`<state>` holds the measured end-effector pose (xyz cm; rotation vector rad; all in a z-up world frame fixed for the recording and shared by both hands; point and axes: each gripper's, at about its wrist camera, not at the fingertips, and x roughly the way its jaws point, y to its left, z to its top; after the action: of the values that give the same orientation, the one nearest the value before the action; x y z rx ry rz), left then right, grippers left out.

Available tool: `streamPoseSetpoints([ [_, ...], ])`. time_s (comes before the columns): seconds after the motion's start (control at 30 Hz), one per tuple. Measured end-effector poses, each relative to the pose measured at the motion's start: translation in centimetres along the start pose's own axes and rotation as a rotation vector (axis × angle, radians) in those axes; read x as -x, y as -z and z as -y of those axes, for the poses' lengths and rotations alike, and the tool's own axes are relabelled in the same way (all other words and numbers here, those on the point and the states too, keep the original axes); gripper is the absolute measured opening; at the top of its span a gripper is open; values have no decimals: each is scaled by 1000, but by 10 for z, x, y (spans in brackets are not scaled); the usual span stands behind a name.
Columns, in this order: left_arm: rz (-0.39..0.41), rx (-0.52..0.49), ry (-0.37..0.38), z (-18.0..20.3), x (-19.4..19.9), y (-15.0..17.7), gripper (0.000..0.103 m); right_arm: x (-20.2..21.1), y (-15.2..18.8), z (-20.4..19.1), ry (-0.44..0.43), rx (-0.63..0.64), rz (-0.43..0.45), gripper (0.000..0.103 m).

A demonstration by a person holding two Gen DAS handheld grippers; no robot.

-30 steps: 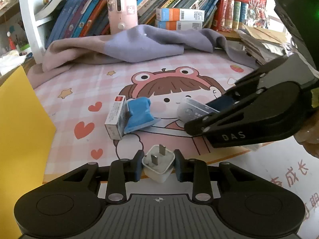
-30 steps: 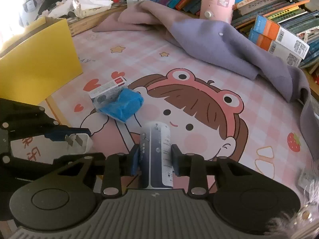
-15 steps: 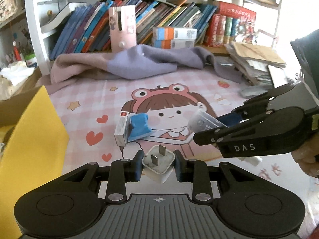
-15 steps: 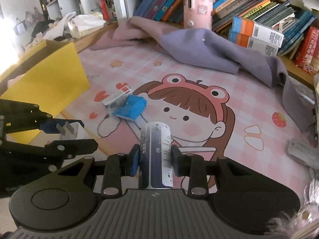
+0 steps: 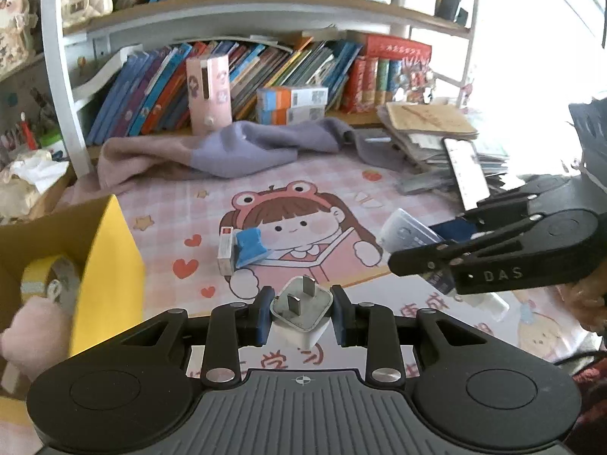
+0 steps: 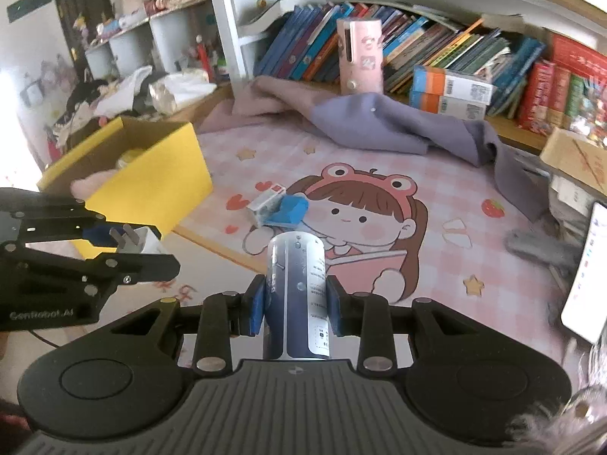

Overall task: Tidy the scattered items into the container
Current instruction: 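Carry the charger with the left tool while the right tool carries the tube toward the box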

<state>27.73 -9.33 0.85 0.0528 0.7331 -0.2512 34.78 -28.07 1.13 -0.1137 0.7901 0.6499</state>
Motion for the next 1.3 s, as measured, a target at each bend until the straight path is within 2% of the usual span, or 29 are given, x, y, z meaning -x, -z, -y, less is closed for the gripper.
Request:
streamPoseSetpoints([
  [0.23, 49, -20, 35, -3, 35, 15, 30, 34, 14, -39, 31, -23, 25, 30],
  [0.47, 79, -46, 37, -19, 68, 36, 30, 35, 29, -88, 13, -38, 2, 30],
  [0.73, 100, -60, 54, -39, 106, 70, 30, 48, 43, -141, 39, -22, 43, 30],
  [1.3, 112, 35, 5, -105, 204, 160, 30, 52, 82, -287, -6, 37, 16, 30],
])
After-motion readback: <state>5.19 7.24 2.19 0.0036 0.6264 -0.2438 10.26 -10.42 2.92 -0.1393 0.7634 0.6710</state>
